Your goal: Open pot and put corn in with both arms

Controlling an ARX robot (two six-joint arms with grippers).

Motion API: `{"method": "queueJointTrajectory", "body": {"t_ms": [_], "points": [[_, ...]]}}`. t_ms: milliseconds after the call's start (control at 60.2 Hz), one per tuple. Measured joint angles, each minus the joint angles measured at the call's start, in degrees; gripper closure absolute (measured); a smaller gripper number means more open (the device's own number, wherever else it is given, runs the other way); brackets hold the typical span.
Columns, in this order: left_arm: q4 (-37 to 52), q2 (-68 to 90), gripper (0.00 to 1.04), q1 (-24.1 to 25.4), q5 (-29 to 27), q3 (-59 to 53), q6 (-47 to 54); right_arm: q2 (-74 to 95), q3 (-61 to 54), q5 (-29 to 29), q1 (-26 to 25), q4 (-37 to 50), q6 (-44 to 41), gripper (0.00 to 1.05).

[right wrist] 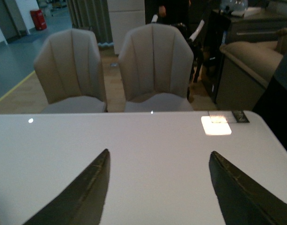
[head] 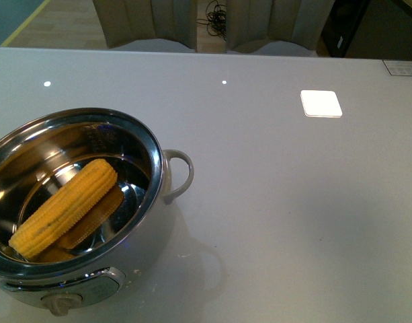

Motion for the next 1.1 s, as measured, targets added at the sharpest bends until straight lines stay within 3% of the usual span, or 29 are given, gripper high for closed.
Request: {"method": "queueJointTrajectory", "body": {"t_ms": [266,349,548,1096], "points": [[0.0,0.0,0.07,0.0,0.0,0.0,0.0,-8.5,-3.8,-3.4,-3.3,-4.2,-1.7,0.89],[0.0,0.0,0.07,0.0,0.0,0.0,0.0,-11.6,-4.5,-8.1,-7.4,-6.4,-2.1,1.03],[0.0,0.0,0.07,0.0,0.0,0.0,0.0,-15.9,-6.9,-8.5,-8.8,-7.5,-2.0,1.03],[0.0,0.0,0.07,0.0,0.0,0.0,0.0,-31.8,-7.0,-8.6,-8.9,-22.7,-2.0,1.03]]}}
